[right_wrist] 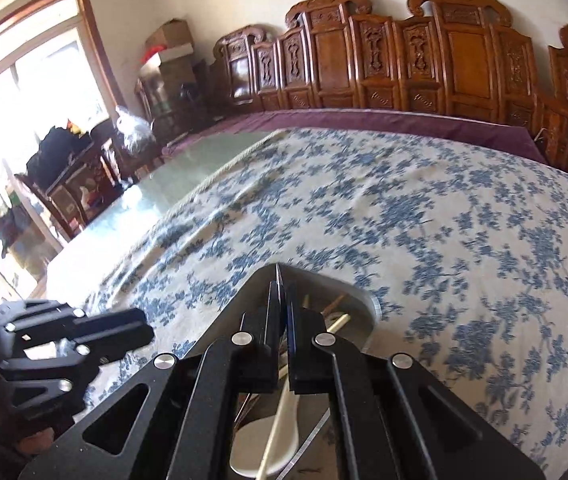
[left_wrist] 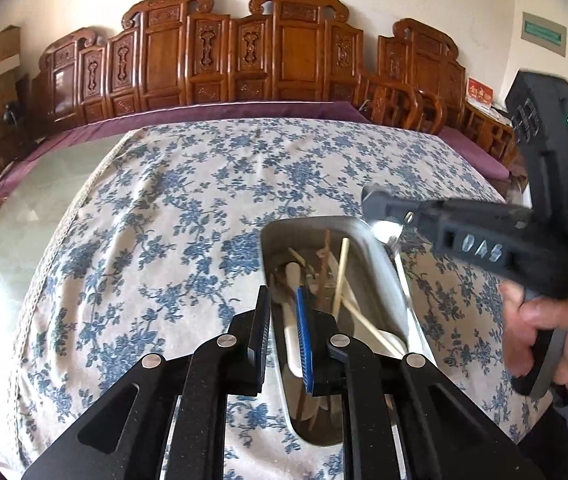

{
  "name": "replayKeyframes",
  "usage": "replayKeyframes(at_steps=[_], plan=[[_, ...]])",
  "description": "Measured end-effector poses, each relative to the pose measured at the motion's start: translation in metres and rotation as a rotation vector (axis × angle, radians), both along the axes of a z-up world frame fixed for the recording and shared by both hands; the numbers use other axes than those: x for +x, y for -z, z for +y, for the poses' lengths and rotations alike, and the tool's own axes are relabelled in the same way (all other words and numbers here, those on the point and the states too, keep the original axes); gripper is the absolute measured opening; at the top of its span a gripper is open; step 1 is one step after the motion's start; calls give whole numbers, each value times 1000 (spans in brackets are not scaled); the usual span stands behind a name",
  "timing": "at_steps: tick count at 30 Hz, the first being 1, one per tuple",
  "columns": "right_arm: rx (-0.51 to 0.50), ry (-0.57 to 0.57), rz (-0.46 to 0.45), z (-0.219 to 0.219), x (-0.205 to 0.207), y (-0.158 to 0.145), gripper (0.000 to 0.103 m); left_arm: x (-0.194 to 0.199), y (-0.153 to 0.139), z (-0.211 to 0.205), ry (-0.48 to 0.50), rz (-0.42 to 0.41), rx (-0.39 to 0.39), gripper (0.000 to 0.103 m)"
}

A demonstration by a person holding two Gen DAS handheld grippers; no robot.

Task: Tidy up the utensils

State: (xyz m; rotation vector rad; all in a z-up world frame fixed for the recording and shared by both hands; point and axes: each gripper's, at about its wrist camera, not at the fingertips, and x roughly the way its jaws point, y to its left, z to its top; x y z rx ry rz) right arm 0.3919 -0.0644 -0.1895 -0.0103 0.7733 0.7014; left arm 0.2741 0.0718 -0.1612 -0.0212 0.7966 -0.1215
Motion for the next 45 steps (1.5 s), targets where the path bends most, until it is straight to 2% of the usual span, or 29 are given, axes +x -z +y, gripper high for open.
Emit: replayKeyframes(at_steps=[5, 9, 15, 27, 31, 39, 45], plan=[[-42, -18, 28, 26, 2, 14, 4, -1, -3, 18, -37, -8, -1, 12], [-85, -34, 27, 41, 2, 20, 4, 0, -2, 31, -70, -9, 10, 16], [-129, -36, 24, 42, 3, 25, 4, 2, 1, 40, -86, 2, 6, 16], [-79, 4, 106, 44, 3, 35, 4, 4, 5, 37, -84, 14, 5, 16], [-118, 14, 70, 49, -1, 37, 7, 4, 5, 35, -79, 13, 9, 16], [-93, 7, 69, 43, -1, 36, 7, 4, 6, 33, -74, 14, 11, 16], [-85, 11, 25, 29, -13, 22, 7, 3, 6, 31, -71, 15, 11, 17]])
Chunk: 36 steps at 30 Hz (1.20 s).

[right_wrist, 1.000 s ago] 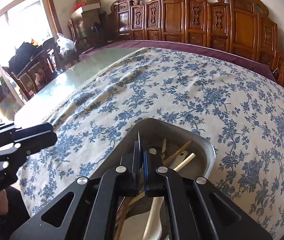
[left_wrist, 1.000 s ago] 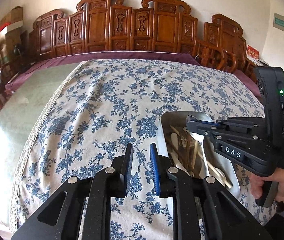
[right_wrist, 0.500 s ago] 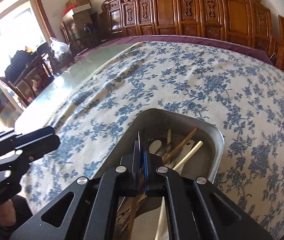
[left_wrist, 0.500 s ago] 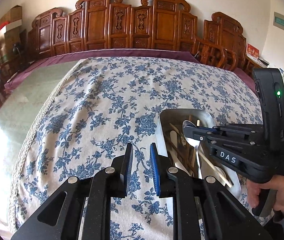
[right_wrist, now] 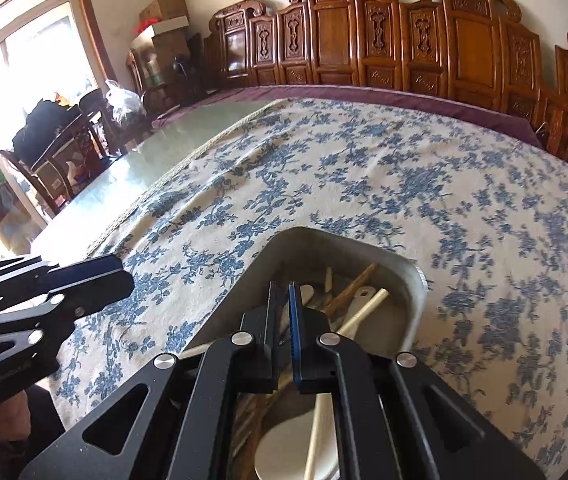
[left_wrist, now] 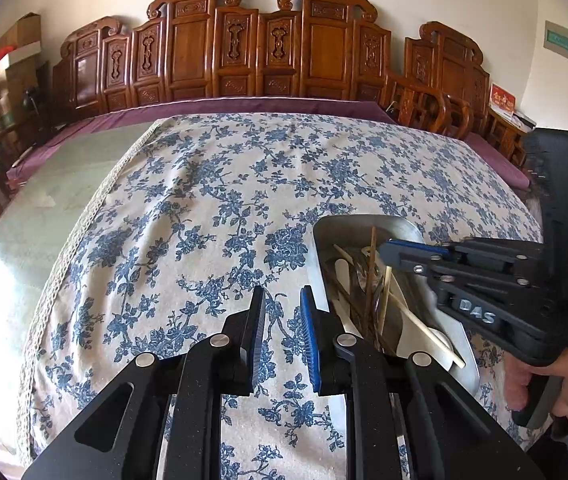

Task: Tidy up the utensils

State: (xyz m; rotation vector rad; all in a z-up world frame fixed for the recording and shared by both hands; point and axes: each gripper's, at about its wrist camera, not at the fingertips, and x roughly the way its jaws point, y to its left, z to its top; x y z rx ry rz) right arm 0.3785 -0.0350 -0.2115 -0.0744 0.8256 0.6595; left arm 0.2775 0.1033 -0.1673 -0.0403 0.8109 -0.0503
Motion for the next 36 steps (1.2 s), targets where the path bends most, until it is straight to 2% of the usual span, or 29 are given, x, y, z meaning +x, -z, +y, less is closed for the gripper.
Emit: replayKeyframes(at_steps=[6, 7, 9, 14, 16, 18, 19, 22, 28, 36], plan=[[-5, 61, -37, -29, -26, -9, 7, -1, 0, -4, 6, -3, -2, 28], [-6, 74, -42, -34, -30, -10, 11, -1, 0, -4, 7, -3, -4, 31], [-1, 102, -53, -47, -38, -12, 23, -2, 0, -6, 3, -4, -6, 47], [-11, 165, -77, -71, -54, -16, 46, -5, -1, -13, -1, -5, -6, 70], [-7, 196, -83, -83, -61, -19, 60, -8, -2, -17, -1, -6, -10, 75], [-10, 220, -89, -92, -67, -21, 70, -12, -5, -23, 4, -18, -7, 85], [-12, 239, -94, -98, -71, -23, 77, -15, -7, -26, 7, -27, -6, 86], [-7, 274, -111, -113, -82, -31, 89, -25, -14, -37, 16, -49, 1, 95], [0, 323, -131, -137, -107, -47, 99, -46, -23, -59, 28, -46, 12, 95], [16, 366, -147, -167, -147, -67, 100, -82, -32, -83, 59, -16, 5, 95]])
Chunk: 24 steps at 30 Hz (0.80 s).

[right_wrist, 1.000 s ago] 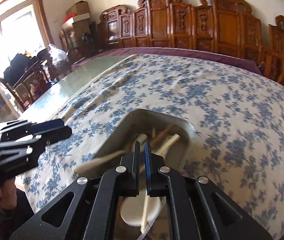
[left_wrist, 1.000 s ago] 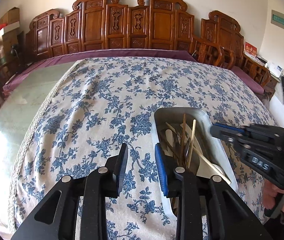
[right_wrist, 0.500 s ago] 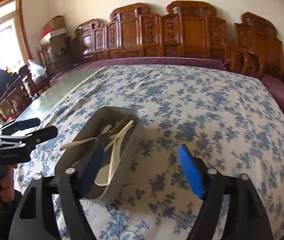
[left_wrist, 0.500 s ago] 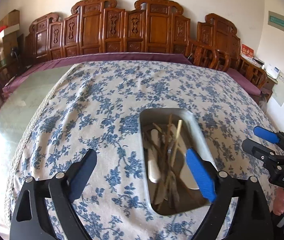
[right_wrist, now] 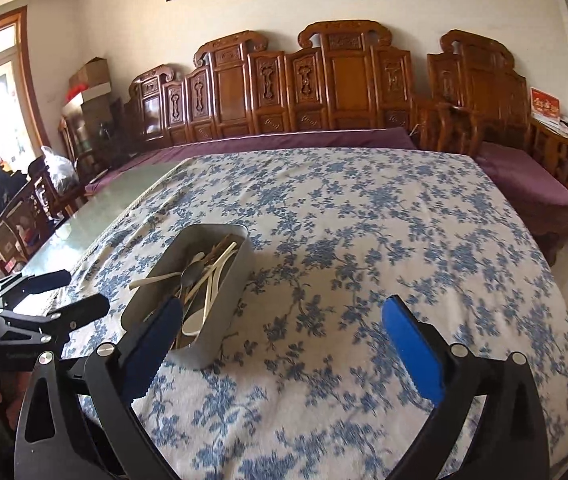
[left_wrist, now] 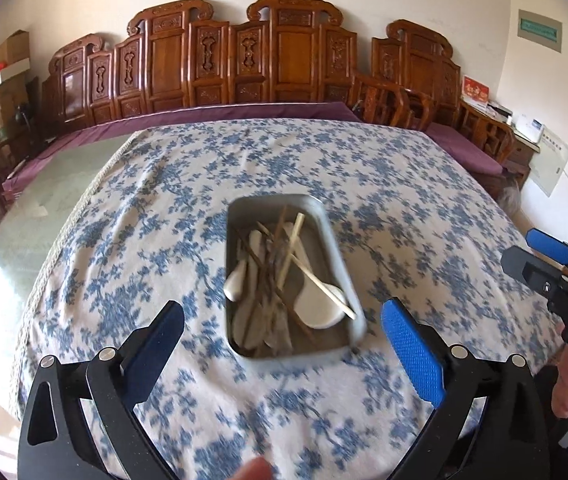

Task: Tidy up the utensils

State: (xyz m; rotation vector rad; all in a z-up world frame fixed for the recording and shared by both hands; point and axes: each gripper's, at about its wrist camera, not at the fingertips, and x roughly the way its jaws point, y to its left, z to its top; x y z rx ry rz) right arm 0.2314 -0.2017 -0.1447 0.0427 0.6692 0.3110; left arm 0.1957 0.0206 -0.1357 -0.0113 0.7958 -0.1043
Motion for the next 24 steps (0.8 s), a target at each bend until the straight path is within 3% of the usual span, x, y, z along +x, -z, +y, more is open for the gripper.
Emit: replayKeyframes(at_steps=[9, 24], plan=[[14, 29, -41, -19, -44, -22, 100, -41, -38, -12, 7, -51, -47, 95], [38, 37, -145, -28, -97, -73, 100, -94, -98, -21, -3, -173, -17, 95]])
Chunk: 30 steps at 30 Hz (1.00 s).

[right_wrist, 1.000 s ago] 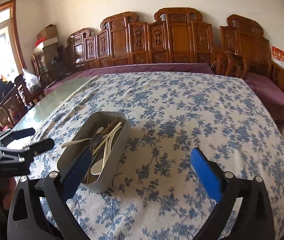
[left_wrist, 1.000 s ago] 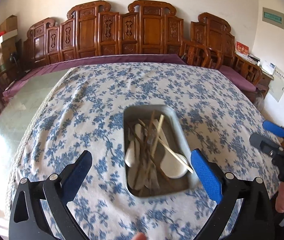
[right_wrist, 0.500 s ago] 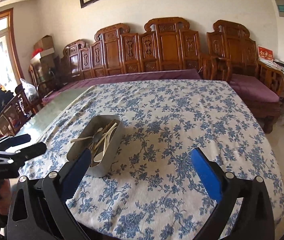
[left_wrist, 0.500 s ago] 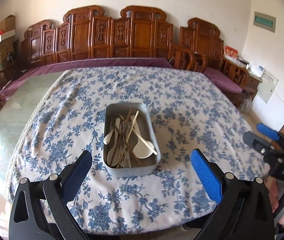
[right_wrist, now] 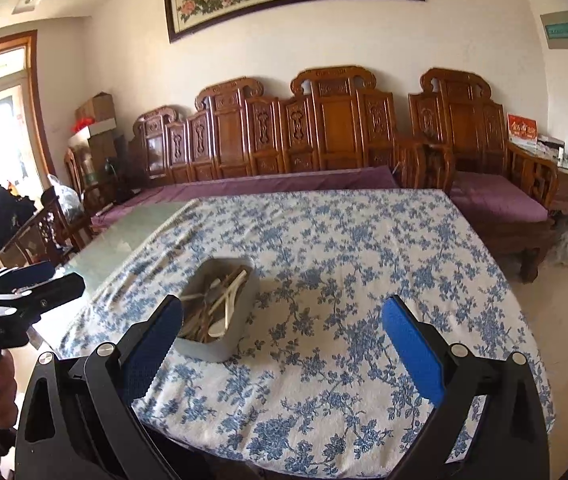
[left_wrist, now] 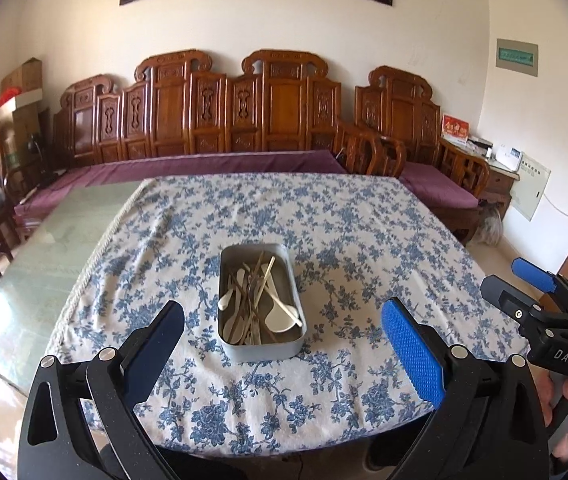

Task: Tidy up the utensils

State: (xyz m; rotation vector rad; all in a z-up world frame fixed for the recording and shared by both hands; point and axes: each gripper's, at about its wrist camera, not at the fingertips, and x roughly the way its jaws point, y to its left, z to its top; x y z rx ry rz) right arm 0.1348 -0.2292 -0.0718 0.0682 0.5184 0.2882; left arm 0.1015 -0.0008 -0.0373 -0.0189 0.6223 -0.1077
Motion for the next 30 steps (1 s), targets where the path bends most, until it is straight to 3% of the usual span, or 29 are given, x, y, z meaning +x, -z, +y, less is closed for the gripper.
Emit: replayKeyframes(at_steps=[14, 30], plan=[[15, 25, -200, -5, -44, -71, 100, -43, -71, -12, -9, -182, 32, 95], [9, 44, -212, -8, -47, -74, 100, -54, -81, -11, -20, -220, 38, 95]])
